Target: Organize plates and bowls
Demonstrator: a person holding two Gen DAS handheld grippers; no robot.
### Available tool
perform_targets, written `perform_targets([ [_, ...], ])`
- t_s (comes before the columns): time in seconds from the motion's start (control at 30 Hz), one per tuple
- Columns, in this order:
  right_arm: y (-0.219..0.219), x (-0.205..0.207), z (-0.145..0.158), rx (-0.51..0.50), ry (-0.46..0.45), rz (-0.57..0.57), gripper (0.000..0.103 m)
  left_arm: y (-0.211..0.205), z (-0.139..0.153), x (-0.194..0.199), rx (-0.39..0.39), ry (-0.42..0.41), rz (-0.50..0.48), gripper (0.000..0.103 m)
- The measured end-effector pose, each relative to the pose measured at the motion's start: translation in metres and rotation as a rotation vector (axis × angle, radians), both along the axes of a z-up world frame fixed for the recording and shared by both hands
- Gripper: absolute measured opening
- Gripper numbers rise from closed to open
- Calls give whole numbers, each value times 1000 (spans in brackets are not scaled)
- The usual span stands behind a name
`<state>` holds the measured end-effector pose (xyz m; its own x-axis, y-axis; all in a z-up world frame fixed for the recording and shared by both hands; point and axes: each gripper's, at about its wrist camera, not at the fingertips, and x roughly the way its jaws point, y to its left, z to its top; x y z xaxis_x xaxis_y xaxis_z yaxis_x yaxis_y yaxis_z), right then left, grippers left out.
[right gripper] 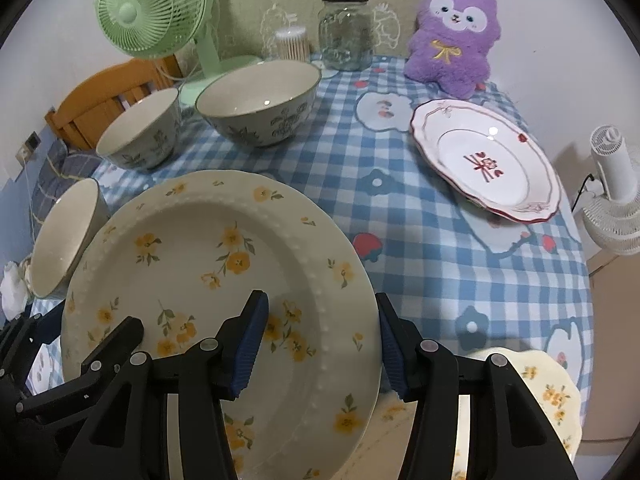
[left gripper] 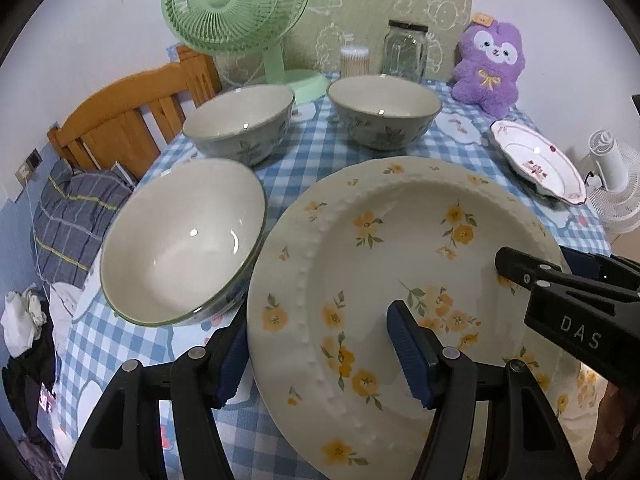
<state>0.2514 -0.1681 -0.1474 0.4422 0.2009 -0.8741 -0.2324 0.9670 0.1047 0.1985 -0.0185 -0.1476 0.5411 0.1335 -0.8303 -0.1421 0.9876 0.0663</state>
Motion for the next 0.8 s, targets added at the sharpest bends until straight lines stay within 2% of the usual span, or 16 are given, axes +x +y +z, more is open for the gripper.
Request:
perform_targets([
  [0.33, -36, -26, 20, 13, -36, -67, 56, -29, 16, -11, 11, -38, -62, 67],
  [0.8, -100, -70, 33, 9, -61, -201, 56, -86, 31, -34, 12, -103, -168, 66],
])
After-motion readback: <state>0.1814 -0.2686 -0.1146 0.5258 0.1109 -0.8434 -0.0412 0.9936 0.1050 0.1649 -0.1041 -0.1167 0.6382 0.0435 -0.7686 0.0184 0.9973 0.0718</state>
